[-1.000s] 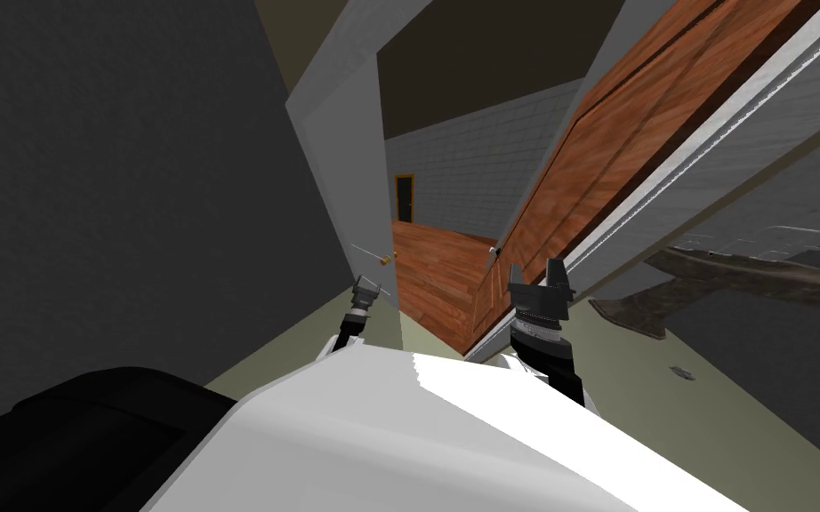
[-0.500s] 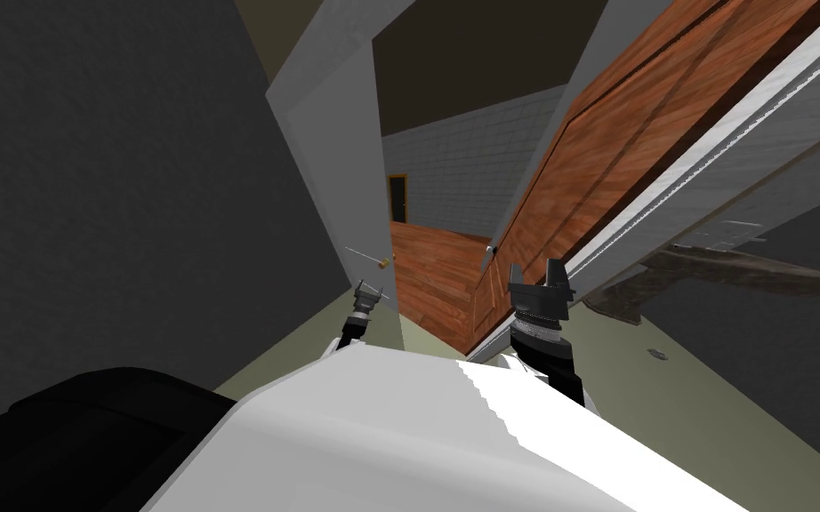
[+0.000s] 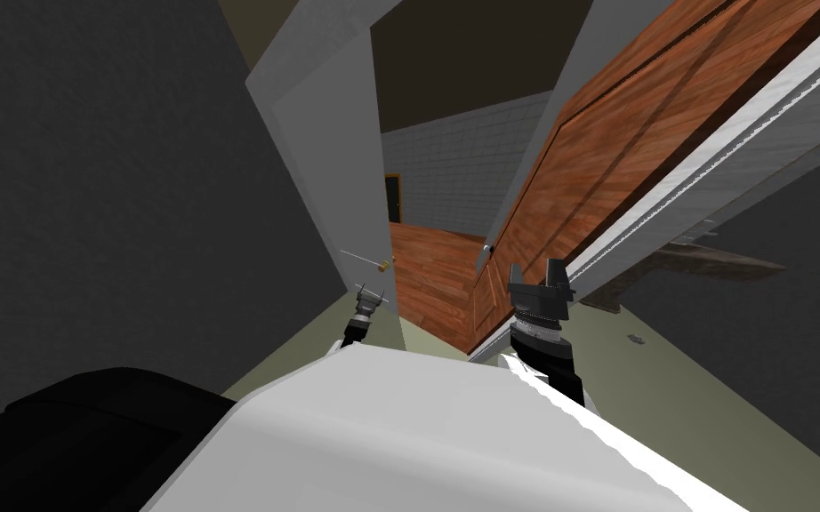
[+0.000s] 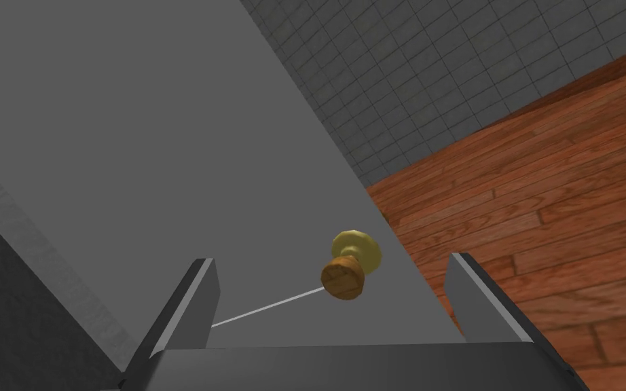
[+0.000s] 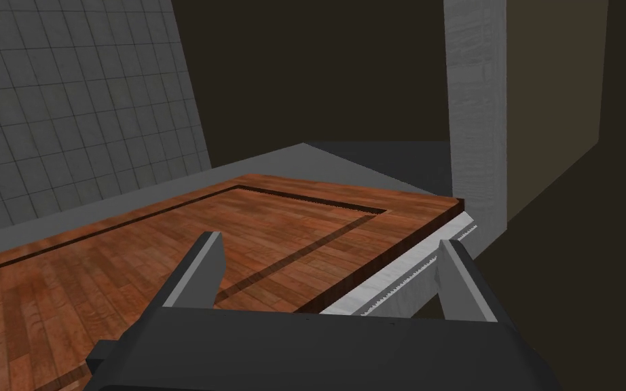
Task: Push the door open
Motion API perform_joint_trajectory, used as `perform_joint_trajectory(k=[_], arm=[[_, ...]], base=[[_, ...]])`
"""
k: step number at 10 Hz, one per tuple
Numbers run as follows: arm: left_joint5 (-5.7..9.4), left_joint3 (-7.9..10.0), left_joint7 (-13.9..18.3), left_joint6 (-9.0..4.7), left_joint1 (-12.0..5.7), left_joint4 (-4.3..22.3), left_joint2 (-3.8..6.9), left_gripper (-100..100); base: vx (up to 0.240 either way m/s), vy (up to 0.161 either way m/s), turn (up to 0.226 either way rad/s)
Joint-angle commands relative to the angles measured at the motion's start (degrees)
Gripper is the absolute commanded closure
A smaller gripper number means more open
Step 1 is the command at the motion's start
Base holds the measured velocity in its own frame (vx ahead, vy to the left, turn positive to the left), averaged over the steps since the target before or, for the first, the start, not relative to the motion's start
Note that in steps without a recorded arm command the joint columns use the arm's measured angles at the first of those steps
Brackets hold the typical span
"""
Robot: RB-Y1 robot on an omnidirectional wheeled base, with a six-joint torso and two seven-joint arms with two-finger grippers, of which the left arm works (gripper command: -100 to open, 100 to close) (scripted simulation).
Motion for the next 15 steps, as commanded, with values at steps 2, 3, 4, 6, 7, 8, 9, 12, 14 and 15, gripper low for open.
perform_joint_trajectory(k=[2,3,4,6,7,8,9,12,14,15], arm=[[-0.43,-0.06,3.4,-0.90,-0.41,2.7,-0.14,-100],[-0.58,-0.08,4.6,-1.19,-0.59,3.7,-0.22,-100],[-0.74,-0.10,5.8,-1.48,-0.78,4.6,-0.30,-100],[-1.05,-0.14,8.1,-2.06,-1.14,6.6,-0.47,-100],[-1.21,-0.15,9.3,-2.35,-1.33,7.5,-0.55,-100],[-1.35,-0.17,10.4,-2.62,-1.50,8.4,-0.66,-100],[-1.49,-0.19,11.5,-2.88,-1.66,9.3,-0.78,-100],[-1.92,-0.24,14.7,-3.67,-2.16,12.0,-1.13,-100],[-2.19,-0.27,16.8,-4.18,-2.48,13.7,-1.38,-100],[-2.31,-0.29,17.7,-4.41,-2.62,14.4,-1.52,-100]], base=[[0.054,0.116,-0.104],[0.052,0.112,-0.122],[0.044,0.111,-0.125],[0.037,0.107,-0.112],[0.026,0.124,-0.104],[0.041,0.119,-0.097],[0.032,0.117,-0.108],[0.033,0.115,-0.103],[0.032,0.111,-0.090],[0.044,0.116,-0.106]])
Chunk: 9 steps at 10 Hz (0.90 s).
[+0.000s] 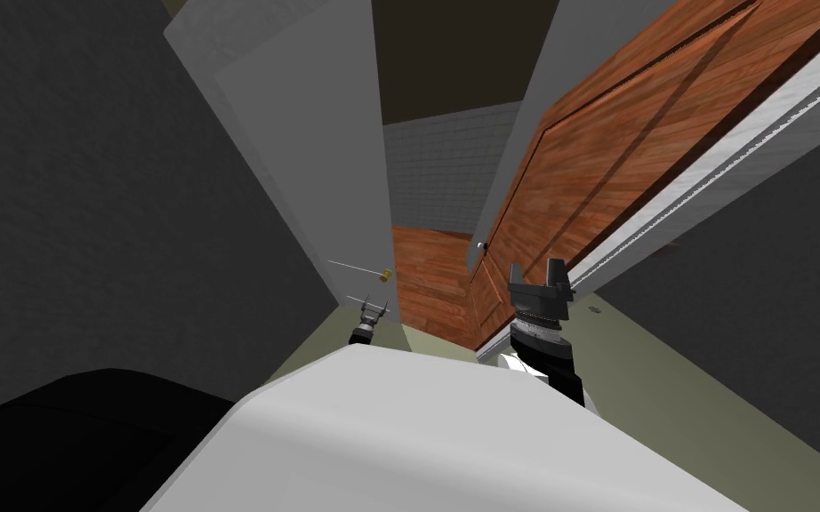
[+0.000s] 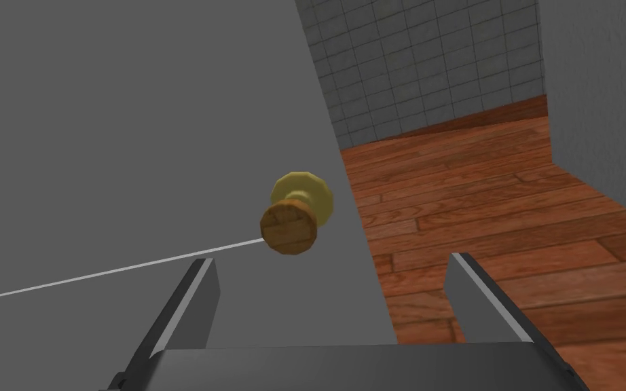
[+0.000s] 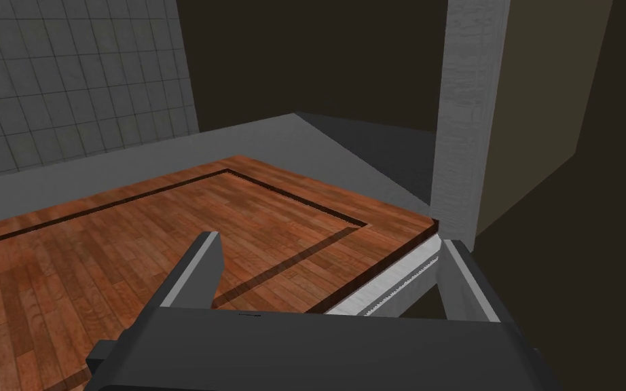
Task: Push the door open
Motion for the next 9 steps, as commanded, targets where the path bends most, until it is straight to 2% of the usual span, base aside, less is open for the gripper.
perform_joint_trajectory(k=[1,3,9], arm=[[-0.22,-0.04,1.6,-0.39,-0.24,1.3,-0.27,-100],[-0.46,-0.07,3.4,-0.84,-0.53,2.8,-0.55,-100],[-1.41,-0.18,10.6,-2.61,-1.64,8.7,-1.98,-100]], base=[[0.044,0.091,-0.097],[0.029,0.101,-0.082],[0.043,0.144,-0.115]])
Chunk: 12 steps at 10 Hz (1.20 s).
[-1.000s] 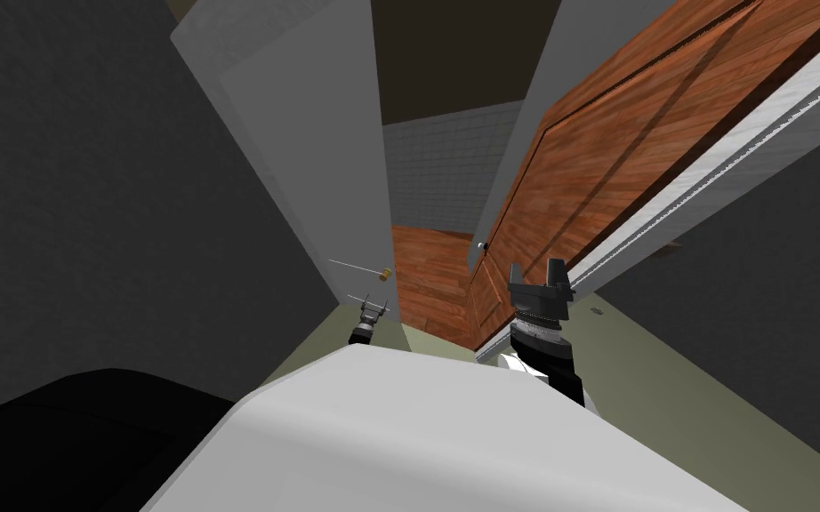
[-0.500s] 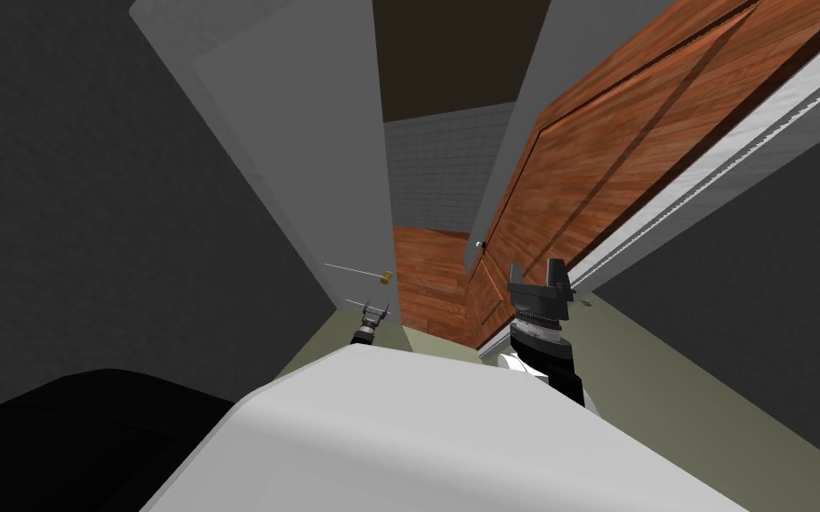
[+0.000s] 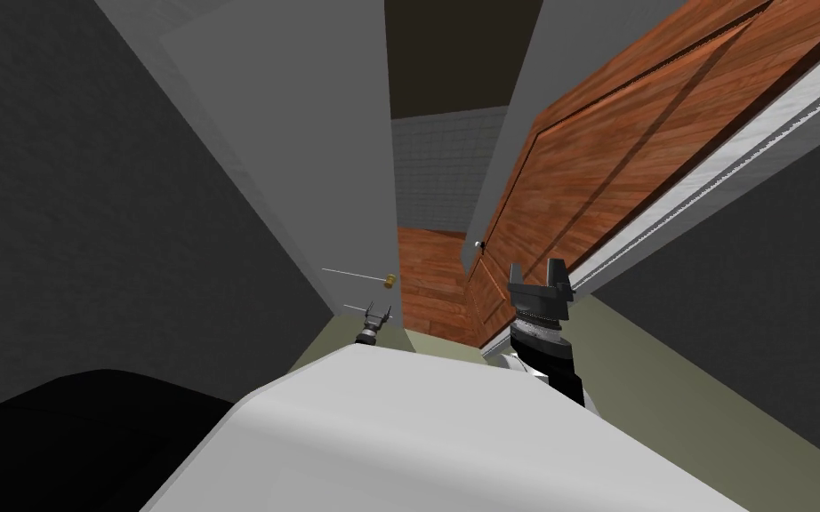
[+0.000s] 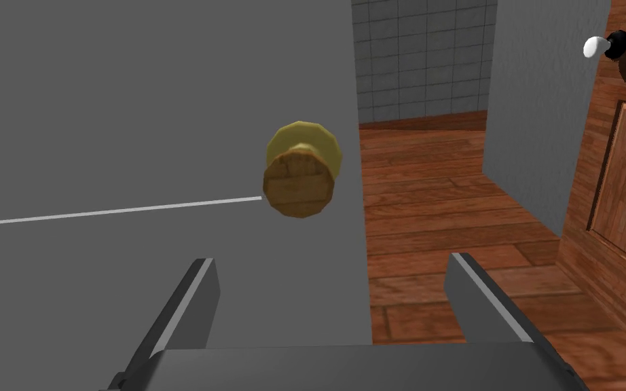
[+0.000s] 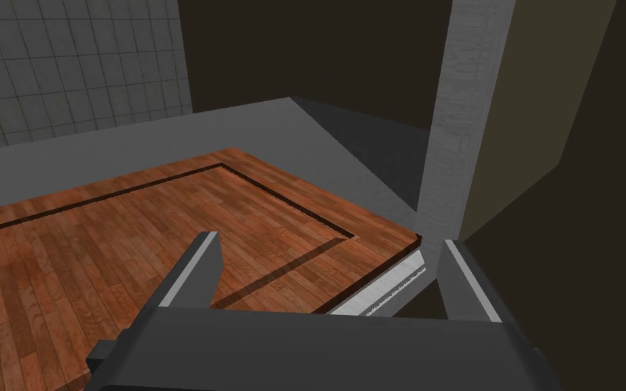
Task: Push the door open
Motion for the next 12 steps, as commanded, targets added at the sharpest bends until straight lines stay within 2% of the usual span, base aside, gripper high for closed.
perform_joint_trajectory(k=[1,3,4,5,8,10,12], arm=[[-0.23,-0.01,1.8,-0.64,-0.33,1.7,-0.51,-100],[-0.51,-0.04,3.8,-1.15,-0.65,3.4,-1.10,-100],[-0.43,-0.09,3.2,-0.78,-0.37,2.5,-0.82,-100],[-0.19,0.03,3.0,-0.98,-0.69,3.0,-0.03,-100],[0.28,0.27,2.3,-1.35,-1.30,4.1,0.24,-100],[0.61,0.44,1.8,-1.61,-1.73,4.8,-0.31,-100],[0.98,0.63,1.3,-1.90,-2.20,5.7,-1.75,-100]], base=[[0.037,0.137,-0.099],[0.037,0.136,-0.091],[0.022,0.061,-0.025],[0.119,0.018,-0.026],[0.206,0.005,-0.028],[0.203,0.000,-0.024],[0.220,0.003,-0.029]])
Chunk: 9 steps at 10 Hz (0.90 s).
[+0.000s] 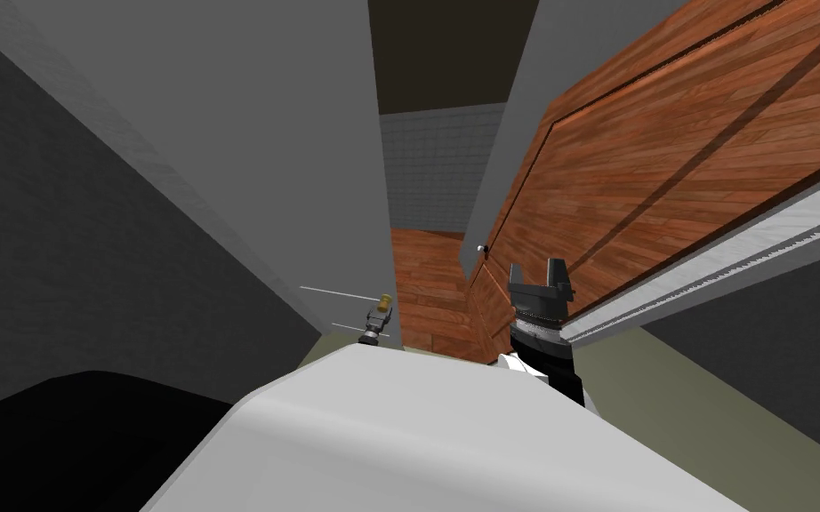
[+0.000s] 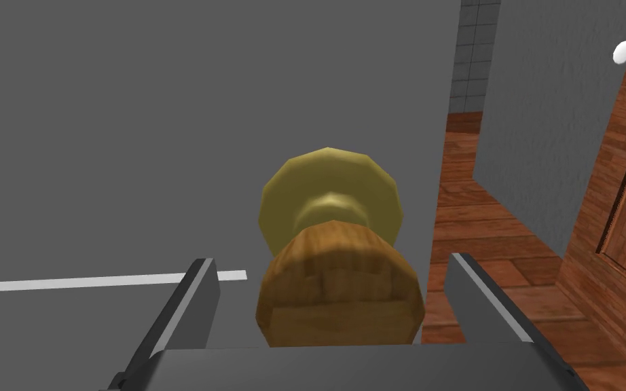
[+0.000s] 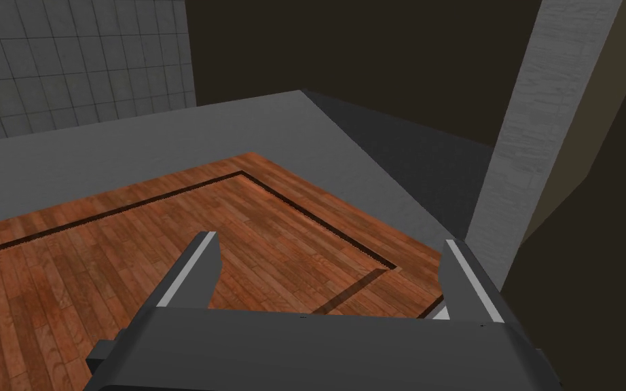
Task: Push the door open
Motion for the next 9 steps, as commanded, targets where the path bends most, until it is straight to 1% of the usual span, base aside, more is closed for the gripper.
perform_joint_trajectory(k=[1,2,7,8,9], arm=[[0.00,0.00,0.0,0.00,0.00,0.0,0.00,-100],[0.00,0.00,0.0,0.00,0.00,0.0,0.00,100],[0.00,0.00,0.0,0.00,0.00,0.0,0.00,100],[0.31,0.39,-0.2,0.23,-0.39,0.1,0.21,100],[0.54,0.69,-0.4,0.26,-0.48,0.1,0.37,100]], base=[[0.087,0.014,-0.005],[-0.011,-0.007,-0.008],[-0.008,-0.002,-0.003],[0.098,-0.029,0.019],[0.188,-0.046,0.032]])
